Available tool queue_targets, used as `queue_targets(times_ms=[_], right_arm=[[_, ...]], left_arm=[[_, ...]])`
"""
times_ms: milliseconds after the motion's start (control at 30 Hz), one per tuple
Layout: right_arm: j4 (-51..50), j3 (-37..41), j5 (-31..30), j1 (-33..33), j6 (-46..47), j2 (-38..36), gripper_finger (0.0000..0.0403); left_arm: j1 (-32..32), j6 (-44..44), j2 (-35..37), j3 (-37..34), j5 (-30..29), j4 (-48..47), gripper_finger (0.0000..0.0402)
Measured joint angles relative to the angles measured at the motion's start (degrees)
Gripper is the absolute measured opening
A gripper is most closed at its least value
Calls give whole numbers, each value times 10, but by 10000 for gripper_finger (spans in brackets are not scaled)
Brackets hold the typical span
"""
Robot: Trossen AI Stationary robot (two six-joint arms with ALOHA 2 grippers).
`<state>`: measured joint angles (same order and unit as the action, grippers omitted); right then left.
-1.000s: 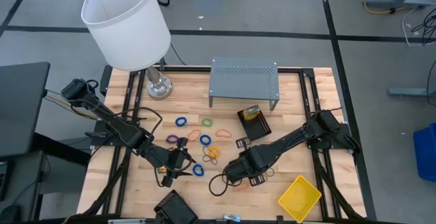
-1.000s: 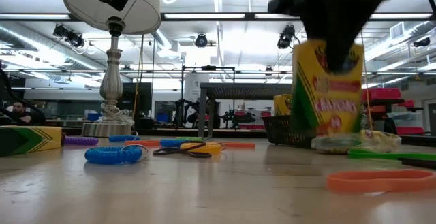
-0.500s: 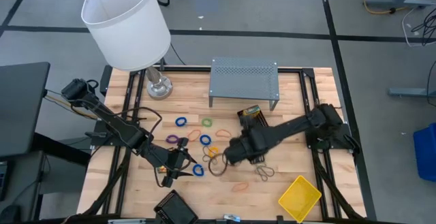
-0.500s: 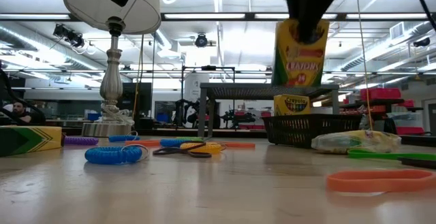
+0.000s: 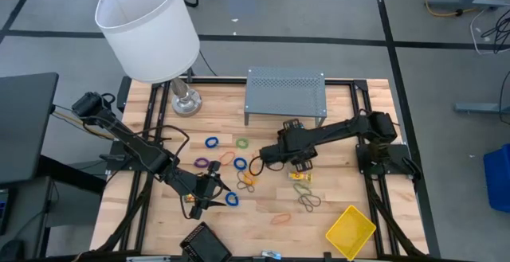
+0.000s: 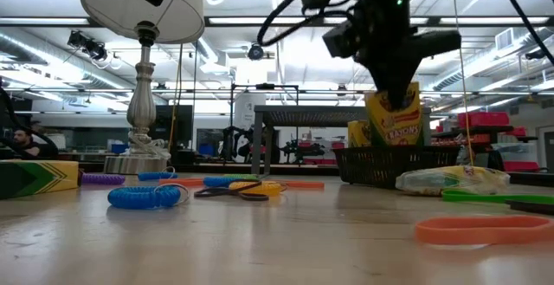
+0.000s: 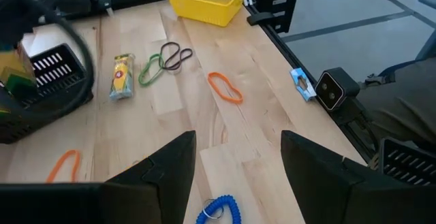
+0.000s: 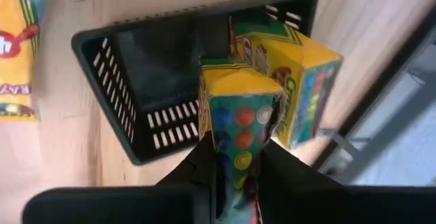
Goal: Pick & Place Office Desk Supplies
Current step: Put the yellow crayon box into the top black bin
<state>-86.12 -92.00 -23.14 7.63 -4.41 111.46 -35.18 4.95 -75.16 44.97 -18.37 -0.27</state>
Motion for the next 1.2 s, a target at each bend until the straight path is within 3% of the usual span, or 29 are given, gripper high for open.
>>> queue_targets(times_ms=[367, 500, 733, 800, 1033, 1200], right_arm=[[101, 25, 49, -62, -111, 0, 61], [110, 25, 66, -86, -115, 0, 61], [119, 25, 46, -99, -81, 0, 61], [117, 25, 35, -99, -69, 0, 87], [114, 25, -23, -91, -33, 0, 250], [108, 25, -59, -91, -13, 0, 278]], left_arm=[[0, -2, 0, 0, 0, 0, 220], [0, 2, 0, 0, 0, 1, 220], [0, 6, 0, 0, 0, 0, 220], [0, 6, 0, 0, 0, 1, 220], [0, 6, 0, 0, 0, 1, 220], [0, 6, 0, 0, 0, 1, 220]])
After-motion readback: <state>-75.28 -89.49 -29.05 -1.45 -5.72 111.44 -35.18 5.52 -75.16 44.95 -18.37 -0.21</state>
